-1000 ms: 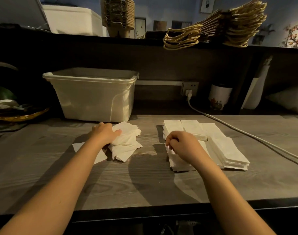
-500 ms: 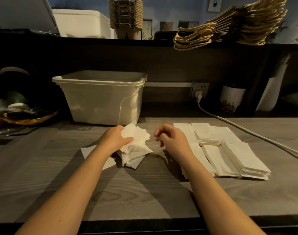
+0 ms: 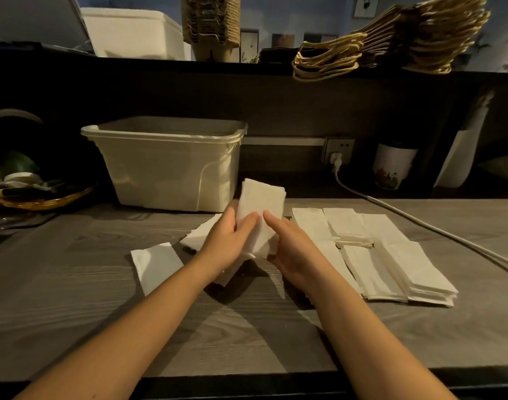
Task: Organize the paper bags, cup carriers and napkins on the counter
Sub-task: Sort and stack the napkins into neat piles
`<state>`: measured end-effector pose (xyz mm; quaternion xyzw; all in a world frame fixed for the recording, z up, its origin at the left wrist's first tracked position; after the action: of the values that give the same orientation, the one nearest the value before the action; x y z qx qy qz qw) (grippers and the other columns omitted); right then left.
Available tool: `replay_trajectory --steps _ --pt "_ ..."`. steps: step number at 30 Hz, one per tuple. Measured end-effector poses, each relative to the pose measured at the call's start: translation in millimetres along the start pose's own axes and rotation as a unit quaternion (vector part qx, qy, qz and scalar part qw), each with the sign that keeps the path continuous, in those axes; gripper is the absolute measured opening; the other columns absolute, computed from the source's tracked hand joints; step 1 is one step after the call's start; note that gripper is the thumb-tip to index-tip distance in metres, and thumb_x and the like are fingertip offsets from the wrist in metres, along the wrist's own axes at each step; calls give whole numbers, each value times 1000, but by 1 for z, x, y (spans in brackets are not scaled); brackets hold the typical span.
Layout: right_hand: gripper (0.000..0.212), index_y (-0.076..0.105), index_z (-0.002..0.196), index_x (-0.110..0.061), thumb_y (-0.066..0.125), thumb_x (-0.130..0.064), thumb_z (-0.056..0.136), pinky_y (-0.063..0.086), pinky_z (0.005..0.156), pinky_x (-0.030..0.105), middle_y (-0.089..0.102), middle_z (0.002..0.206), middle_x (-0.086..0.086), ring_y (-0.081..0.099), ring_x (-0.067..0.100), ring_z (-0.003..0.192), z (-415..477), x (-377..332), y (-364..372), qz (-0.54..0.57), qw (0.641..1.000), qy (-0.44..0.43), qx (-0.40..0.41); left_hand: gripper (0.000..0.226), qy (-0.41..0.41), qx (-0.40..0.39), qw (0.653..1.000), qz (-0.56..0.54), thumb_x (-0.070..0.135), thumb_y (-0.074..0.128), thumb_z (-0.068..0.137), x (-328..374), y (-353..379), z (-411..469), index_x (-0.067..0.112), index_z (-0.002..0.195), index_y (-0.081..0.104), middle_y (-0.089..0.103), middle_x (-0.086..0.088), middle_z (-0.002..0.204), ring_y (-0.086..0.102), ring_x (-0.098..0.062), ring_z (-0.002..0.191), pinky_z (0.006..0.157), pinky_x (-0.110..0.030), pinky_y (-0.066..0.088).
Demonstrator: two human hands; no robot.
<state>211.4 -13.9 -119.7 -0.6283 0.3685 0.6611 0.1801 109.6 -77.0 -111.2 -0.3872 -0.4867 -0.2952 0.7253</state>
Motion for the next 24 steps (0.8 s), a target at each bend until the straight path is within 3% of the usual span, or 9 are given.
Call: replay_trajectory --steps 4,7,9,12,14,17,20,24 --pt "42 47 131 -19 53 -36 94 50 96 41 59 122 4 57 22 112 2 7 6 -57 998 -1 34 45 46 14 999 23 34 39 97 -7 16 -4 23 136 19 41 10 116 49 -8 100 82 -23 48" --pt "35 53 124 -22 55 -37 92 52 92 42 62 117 5 59 23 108 0 7 5 -87 994 -33 48 40 52 37 997 31 32 37 99 -11 16 -3 23 134 20 42 6 119 50 -12 102 88 -34 51" --pt "18 58 110 -23 51 -29 94 53 88 42 64 110 8 61 25 103 -3 3 2 -49 995 -67 61 28 82 51 995 38 34 37 98 -10 7 1 28 124 31 50 2 118 55 -9 94 79 -32 53" --pt "10 57 102 -20 48 -21 96 55 78 37 63 104 9 61 23 95 -4 -2 -5 19 992 -85 92 27 114 155 953 233 37 37 98 -14 -22 18 24 120 47 55 1 109 52 -6 83 63 -20 42" --pt "7 53 99 -23 48 -19 96 54 72 31 61 100 4 60 18 92 -3 -3 -7 59 989 -77 116 38 32 183 916 357 43 36 97 -27 -45 30 21 126 45 52 -3 123 52 -17 103 79 -31 46" --pt "7 47 100 -25 48 -19 97 49 79 35 55 97 -1 55 16 89 -2 -4 -9 145 978 -38 146 54 -121 83 890 432 55 33 94 -46 -55 36 23 138 35 44 -7 139 40 -29 126 97 -41 39" --pt "31 37 123 -22 51 -18 96 48 83 40 54 113 7 56 23 97 -2 -4 -10 210 965 6 155 53 -128 42 885 446 58 38 91 -49 -52 36 26 133 42 49 -3 134 47 -26 119 89 -36 43" --pt "27 36 116 -23 52 -19 95 48 91 41 52 119 10 54 28 110 -2 -4 -11 208 965 26 158 51 -95 60 880 461 53 47 90 -42 -50 34 27 134 43 46 -3 133 45 -26 120 92 -38 41"
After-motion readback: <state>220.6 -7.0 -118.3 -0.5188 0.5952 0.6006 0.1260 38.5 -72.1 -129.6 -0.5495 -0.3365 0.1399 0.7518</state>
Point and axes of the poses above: each hand's wrist, its own z-axis towards the middle knuckle, its own y-axis out of the palm, x = y × z, the point moved 1 cm from there along z, towards the middle knuckle
